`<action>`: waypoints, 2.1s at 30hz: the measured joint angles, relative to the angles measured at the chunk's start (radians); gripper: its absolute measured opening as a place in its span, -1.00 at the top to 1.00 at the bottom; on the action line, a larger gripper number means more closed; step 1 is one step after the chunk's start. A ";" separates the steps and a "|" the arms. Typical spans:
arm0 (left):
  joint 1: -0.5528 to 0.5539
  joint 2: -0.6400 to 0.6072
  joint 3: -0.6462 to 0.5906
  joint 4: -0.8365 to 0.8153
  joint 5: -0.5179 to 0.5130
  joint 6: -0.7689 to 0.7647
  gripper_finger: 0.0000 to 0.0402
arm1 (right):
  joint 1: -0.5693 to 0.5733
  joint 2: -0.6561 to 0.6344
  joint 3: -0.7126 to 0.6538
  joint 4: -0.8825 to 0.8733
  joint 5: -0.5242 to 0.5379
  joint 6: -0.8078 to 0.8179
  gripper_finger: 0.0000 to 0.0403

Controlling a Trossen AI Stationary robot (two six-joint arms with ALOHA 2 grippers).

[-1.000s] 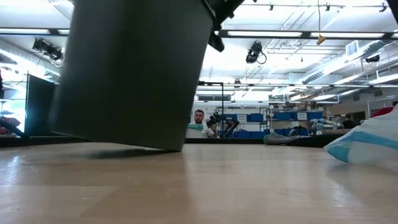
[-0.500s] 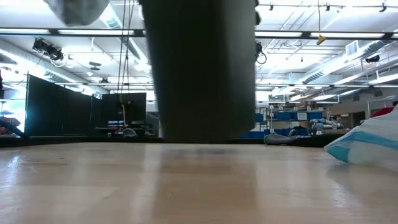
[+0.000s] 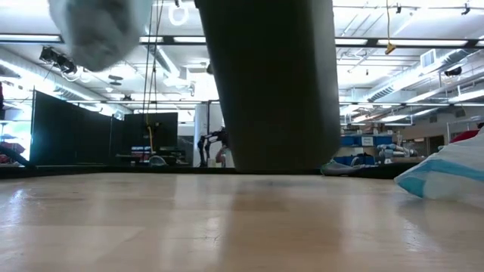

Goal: Place trash/remove bag and relplace
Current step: Remove the trash bag from the bin

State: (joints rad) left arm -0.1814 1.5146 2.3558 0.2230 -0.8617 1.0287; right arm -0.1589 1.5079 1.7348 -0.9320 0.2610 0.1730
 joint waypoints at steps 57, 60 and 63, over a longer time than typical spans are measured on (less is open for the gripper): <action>0.524 -0.053 0.000 -1.284 -0.239 -0.660 1.00 | 0.172 0.002 0.001 0.013 -0.037 0.031 0.88; 0.563 -0.066 0.000 -1.269 -0.162 -0.676 1.00 | 0.172 0.002 0.001 0.016 -0.035 0.033 0.88; 0.590 -0.072 0.000 -1.332 -0.080 -0.761 1.00 | 0.172 0.005 0.001 0.016 -0.019 0.027 0.88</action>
State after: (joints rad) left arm 0.4085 1.4422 2.3562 -1.1093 -0.9412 0.2673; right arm 0.0130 1.5130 1.7355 -0.9162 0.2416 0.2001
